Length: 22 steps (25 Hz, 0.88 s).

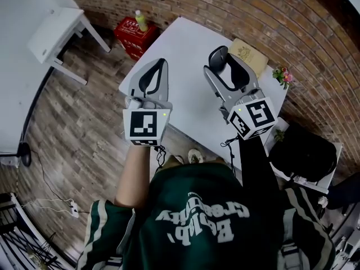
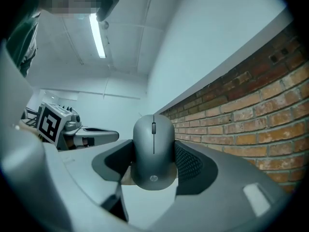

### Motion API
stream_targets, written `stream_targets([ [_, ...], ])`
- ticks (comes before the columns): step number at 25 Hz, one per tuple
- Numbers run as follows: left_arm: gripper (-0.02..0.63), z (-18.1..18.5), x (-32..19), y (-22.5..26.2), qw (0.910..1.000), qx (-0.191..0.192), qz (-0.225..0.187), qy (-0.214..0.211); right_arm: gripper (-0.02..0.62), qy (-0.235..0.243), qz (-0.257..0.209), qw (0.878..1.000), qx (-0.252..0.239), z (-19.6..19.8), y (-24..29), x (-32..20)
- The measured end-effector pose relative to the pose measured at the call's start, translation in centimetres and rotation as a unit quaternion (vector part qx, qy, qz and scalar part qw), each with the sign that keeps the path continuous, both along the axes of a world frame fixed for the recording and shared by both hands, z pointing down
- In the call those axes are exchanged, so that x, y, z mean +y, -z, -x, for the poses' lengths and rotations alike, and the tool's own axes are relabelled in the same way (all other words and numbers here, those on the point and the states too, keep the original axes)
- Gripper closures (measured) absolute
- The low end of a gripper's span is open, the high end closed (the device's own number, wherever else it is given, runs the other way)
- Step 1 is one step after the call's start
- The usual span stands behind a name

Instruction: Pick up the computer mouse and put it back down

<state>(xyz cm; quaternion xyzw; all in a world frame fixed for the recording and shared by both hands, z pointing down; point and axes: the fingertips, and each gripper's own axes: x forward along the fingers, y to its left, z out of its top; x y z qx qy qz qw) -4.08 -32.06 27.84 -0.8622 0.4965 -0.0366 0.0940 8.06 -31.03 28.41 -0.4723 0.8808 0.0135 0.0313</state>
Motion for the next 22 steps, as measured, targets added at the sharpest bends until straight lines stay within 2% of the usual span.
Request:
stream_targets([
  [6, 0.599, 1.0, 0.2, 1.3, 0.9998, 0.001, -0.012, 0.014, 0.308, -0.006, -0.048, 0.999, -0.008, 0.1, 3.1, 0.7],
  [22, 0.599, 1.6, 0.6, 1.5, 0.9998, 0.005, -0.014, 0.01, 0.308, 0.001, -0.043, 0.999, 0.0, 1.0, 3.0, 0.7],
])
